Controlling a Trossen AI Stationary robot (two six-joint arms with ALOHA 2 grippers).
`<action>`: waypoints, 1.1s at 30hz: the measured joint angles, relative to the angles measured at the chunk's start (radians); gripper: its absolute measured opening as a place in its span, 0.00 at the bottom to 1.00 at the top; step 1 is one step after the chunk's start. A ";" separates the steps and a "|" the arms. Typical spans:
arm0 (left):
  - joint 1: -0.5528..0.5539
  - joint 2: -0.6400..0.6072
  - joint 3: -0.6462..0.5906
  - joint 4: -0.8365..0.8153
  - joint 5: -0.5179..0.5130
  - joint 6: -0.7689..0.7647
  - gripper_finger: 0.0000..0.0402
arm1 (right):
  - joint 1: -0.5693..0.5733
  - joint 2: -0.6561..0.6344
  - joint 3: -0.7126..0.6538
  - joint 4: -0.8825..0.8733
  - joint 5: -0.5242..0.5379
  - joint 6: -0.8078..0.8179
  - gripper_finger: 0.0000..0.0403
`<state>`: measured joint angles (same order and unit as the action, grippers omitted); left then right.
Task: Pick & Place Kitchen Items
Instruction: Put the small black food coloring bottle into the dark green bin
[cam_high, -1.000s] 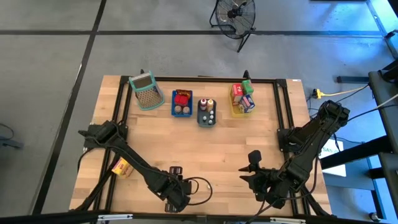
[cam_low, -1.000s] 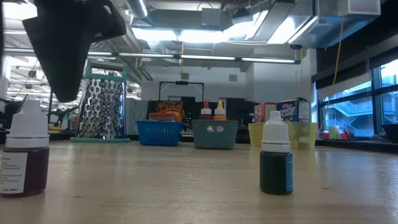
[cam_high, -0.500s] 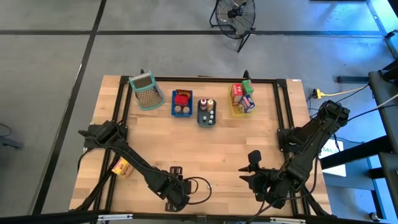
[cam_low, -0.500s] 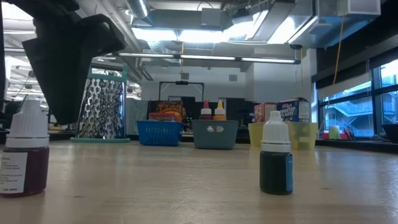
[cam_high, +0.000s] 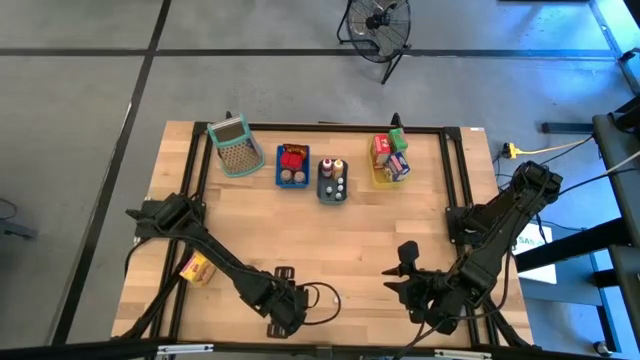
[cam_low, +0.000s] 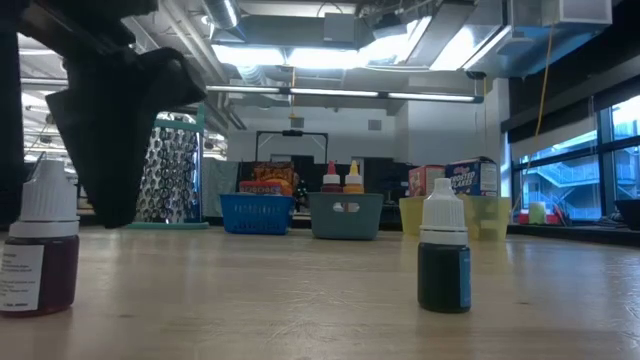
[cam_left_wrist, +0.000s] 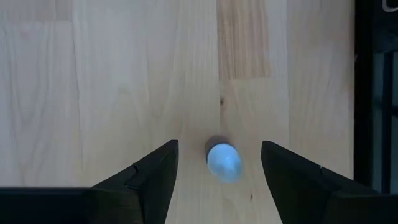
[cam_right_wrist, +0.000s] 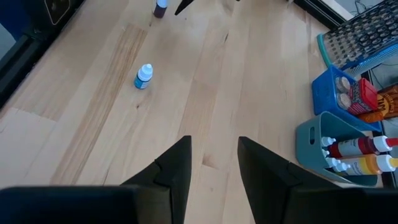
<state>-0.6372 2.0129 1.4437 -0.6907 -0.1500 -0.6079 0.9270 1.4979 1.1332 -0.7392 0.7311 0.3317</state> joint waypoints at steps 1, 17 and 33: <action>0.003 0.000 0.000 -0.004 0.009 0.000 0.56 | -0.001 0.000 0.000 0.001 0.000 0.000 0.33; 0.005 0.000 0.000 -0.009 0.033 -0.007 0.32 | -0.005 0.000 0.000 0.004 -0.001 -0.006 0.33; 0.013 0.000 0.001 -0.010 0.070 -0.007 0.13 | -0.005 0.000 0.000 0.004 -0.001 -0.006 0.33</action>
<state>-0.6237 2.0125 1.4445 -0.7011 -0.0803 -0.6151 0.9218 1.4979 1.1332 -0.7357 0.7303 0.3252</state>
